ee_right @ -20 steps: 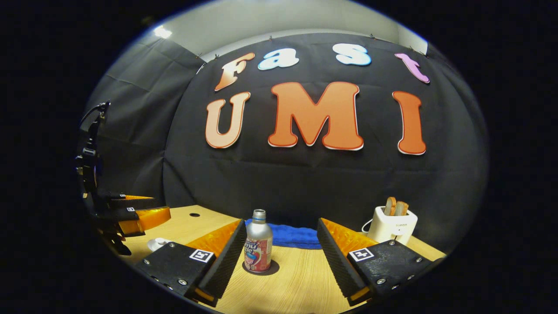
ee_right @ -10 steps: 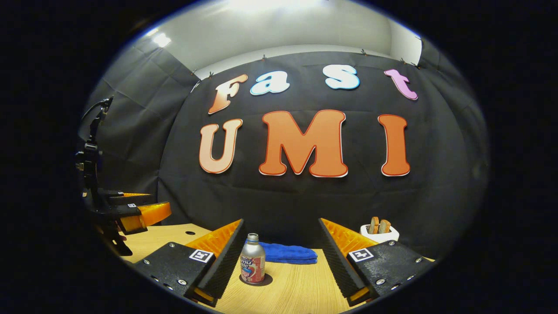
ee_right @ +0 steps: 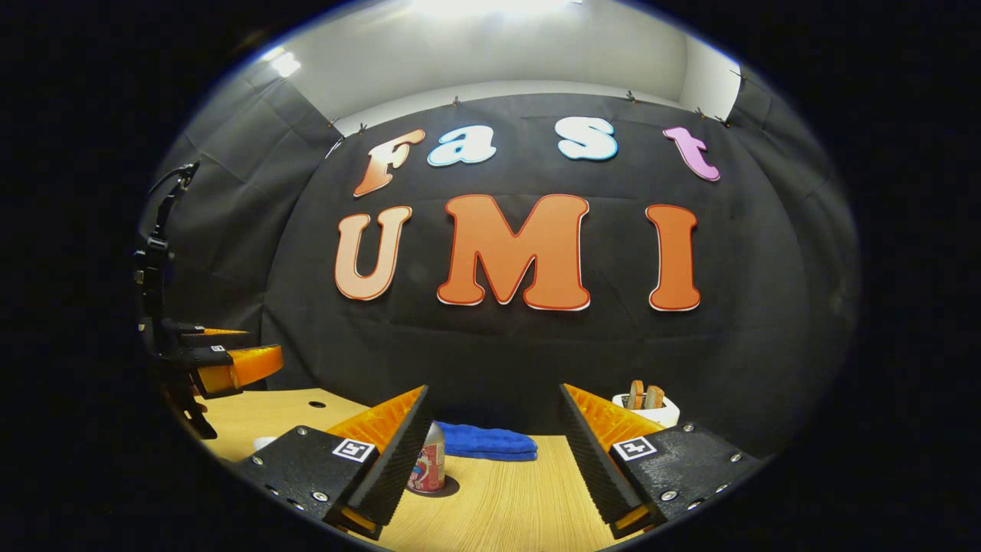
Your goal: Open the teacup lid with one hand, grasp the water bottle and pour water into the teacup with the other hand; after pouring, place the water bottle on the coaster and then close the teacup lid.
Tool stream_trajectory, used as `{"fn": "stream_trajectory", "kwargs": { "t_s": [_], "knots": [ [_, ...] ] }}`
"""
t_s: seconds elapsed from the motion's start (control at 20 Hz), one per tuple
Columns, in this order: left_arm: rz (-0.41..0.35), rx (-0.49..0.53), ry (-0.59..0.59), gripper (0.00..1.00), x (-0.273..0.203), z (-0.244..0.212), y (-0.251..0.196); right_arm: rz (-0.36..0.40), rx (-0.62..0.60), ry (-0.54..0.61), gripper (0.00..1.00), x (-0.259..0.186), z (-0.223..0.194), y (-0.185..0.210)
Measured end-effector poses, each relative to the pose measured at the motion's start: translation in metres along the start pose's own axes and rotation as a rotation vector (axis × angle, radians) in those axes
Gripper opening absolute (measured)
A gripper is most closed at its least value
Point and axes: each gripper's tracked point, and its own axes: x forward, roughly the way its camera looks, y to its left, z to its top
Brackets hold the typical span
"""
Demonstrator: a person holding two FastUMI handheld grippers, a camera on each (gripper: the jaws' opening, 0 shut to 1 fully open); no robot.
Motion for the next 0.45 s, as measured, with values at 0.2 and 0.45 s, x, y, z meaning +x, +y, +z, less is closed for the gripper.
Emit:
{"fn": "stream_trajectory", "kwargs": {
  "t_s": [0.2, 0.45],
  "knots": [
    [0.002, -0.003, -0.002, 0.95, -0.0023, 0.0019, 0.0017, 0.005, -0.011, 0.005, 0.97, -0.0007, -0.0019, 0.0034],
    [0.008, 0.005, -0.001, 0.95, -0.0049, -0.0003, 0.0045, 0.005, -0.027, 0.012, 0.97, -0.0018, -0.0076, 0.0027]
  ]
}}
